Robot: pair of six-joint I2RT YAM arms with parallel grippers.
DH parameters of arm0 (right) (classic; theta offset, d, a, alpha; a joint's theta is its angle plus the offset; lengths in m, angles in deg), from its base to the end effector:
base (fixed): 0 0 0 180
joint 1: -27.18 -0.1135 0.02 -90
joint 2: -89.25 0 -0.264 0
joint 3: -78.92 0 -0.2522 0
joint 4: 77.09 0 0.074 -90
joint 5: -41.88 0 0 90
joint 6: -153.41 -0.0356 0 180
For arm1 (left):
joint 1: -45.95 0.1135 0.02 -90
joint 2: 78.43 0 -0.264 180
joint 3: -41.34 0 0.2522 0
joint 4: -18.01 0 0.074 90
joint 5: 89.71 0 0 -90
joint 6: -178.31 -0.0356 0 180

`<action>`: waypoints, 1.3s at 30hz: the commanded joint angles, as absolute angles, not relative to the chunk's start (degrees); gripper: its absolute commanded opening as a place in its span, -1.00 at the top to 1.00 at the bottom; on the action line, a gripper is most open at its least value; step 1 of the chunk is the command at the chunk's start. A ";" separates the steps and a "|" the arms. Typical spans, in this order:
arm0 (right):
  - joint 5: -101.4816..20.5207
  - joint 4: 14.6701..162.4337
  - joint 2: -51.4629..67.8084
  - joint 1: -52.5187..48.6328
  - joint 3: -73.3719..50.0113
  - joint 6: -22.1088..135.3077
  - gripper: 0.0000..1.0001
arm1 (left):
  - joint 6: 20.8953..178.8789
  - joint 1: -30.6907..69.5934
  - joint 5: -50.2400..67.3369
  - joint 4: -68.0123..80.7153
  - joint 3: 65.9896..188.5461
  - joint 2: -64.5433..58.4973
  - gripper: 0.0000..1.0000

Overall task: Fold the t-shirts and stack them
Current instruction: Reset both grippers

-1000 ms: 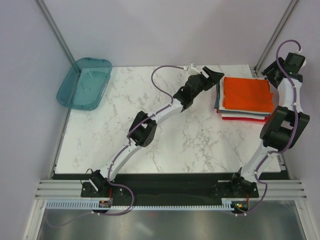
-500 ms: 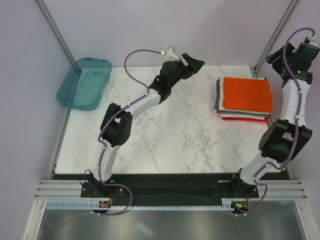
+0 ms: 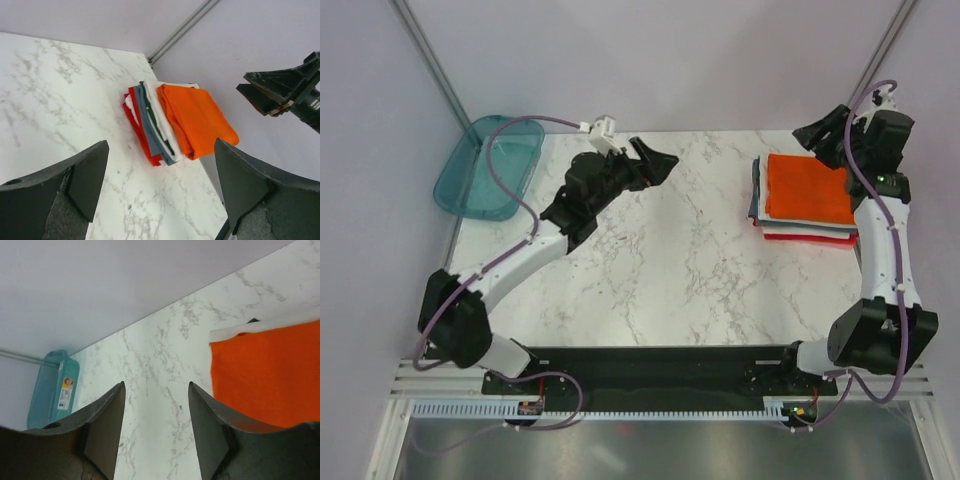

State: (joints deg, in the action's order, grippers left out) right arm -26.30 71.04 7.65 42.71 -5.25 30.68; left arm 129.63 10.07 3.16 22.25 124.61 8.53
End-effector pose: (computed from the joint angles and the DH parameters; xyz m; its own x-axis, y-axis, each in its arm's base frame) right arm 0.3195 -0.0750 0.4042 -0.2957 0.6031 -0.7408 0.0799 0.7884 0.6100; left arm 0.2965 -0.2167 0.3619 -0.4074 -0.5192 -0.7513 0.4752 0.5820 -0.6599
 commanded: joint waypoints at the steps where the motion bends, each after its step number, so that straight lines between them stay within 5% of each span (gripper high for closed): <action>1: -25.10 74.02 13.65 40.72 -9.68 30.90 -0.20 | 124.52 10.97 -1.19 16.47 118.22 -1.24 -0.87; 10: -27.63 84.04 27.72 24.03 -28.59 31.94 -0.22 | 121.18 11.06 -11.57 6.98 98.62 -24.43 -0.96; 23: -54.43 85.90 37.39 -6.28 -53.46 39.68 -0.51 | 118.90 11.06 -7.99 1.61 77.45 -39.39 -0.96; 28: -63.05 86.42 45.82 -8.06 -64.54 37.76 -0.92 | 115.74 10.97 -5.34 1.88 72.59 -44.05 -0.97; 39: -70.51 84.86 54.45 -8.06 -71.41 32.13 -0.96 | 116.87 10.97 -7.71 1.70 69.34 -45.47 -1.00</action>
State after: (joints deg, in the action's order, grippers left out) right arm -64.48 84.85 53.38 -7.84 -71.02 35.86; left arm 118.42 10.95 -5.71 0.00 69.47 -45.92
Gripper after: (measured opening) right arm 0.982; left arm 0.995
